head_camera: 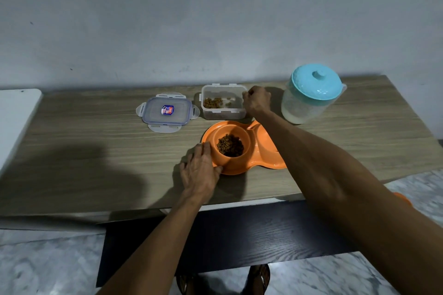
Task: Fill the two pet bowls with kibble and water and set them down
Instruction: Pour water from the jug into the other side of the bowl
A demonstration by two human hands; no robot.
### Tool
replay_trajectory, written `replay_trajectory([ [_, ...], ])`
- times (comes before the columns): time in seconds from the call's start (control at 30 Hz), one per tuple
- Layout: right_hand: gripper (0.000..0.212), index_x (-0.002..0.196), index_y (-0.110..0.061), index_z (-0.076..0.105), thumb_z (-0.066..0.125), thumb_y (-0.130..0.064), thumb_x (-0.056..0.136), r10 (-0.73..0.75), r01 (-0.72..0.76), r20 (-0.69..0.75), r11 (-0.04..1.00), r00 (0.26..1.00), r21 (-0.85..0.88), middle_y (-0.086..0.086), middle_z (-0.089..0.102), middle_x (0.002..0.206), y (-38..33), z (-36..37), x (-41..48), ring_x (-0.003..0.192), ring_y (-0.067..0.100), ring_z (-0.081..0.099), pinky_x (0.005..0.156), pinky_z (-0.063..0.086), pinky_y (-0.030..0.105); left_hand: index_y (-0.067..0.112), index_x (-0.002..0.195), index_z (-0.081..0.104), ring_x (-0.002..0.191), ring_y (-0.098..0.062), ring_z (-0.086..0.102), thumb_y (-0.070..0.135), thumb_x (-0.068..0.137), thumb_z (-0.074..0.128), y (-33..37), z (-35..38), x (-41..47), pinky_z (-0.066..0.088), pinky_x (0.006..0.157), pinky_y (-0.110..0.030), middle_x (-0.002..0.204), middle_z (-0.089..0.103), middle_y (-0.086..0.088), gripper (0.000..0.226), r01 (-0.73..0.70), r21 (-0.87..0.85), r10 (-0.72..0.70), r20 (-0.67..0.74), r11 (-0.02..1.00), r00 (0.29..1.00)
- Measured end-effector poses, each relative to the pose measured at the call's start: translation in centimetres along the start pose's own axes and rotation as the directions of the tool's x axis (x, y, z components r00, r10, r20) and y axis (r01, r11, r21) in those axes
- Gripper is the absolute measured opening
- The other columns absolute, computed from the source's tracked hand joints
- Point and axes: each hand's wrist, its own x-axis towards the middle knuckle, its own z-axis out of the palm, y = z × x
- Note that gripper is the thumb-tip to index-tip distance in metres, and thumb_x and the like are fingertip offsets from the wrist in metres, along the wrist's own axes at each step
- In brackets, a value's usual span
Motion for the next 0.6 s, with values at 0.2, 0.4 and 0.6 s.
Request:
replay_trajectory([
  [0.2, 0.035, 0.101, -0.002, 0.067, 0.052, -0.032, 0.096, -0.169, 0.167, -0.089, 0.986, 0.982, -0.021, 0.022, 0.071, 0.103, -2.2, -4.6, -3.0, 0.099, 0.040, 0.063, 0.079, 0.049, 0.039, 0.024, 0.149, 0.023, 0.138, -0.028, 0.037, 0.053, 0.082, 0.062, -0.4, -0.5, -0.6, 0.040, 0.106, -0.049, 0.152, 0.032, -0.005, 0.083, -0.049, -0.024, 0.050, 0.041, 0.998, 0.998],
  [0.4, 0.031, 0.086, 0.000, 0.066, 0.050, -0.025, 0.094, -0.277, 0.300, -0.289, 0.953, 0.916, 0.036, 0.017, 0.071, 0.085, -3.3, -11.9, -3.9, 0.079, 0.034, 0.060, 0.066, 0.040, 0.036, 0.017, 0.150, 0.019, 0.140, -0.029, 0.034, 0.057, 0.077, 0.056, 1.3, -1.7, -1.3, 0.039, 0.107, -0.048, 0.154, 0.027, -0.009, 0.091, -0.149, 0.060, 0.153, -0.076, 0.987, 0.985],
  [0.6, 0.031, 0.090, -0.007, 0.069, 0.047, -0.029, 0.091, -0.123, 0.170, -0.401, 0.982, 0.908, 0.084, 0.011, 0.072, 0.091, 2.2, -18.4, -0.4, 0.084, 0.028, 0.062, 0.069, 0.042, 0.032, 0.017, 0.146, 0.033, 0.142, -0.025, 0.030, 0.060, 0.083, 0.053, 7.2, -0.8, 0.5, 0.030, 0.112, -0.047, 0.153, 0.034, -0.006, 0.079, -0.304, 0.174, 0.317, -0.049, 0.937, 0.947],
])
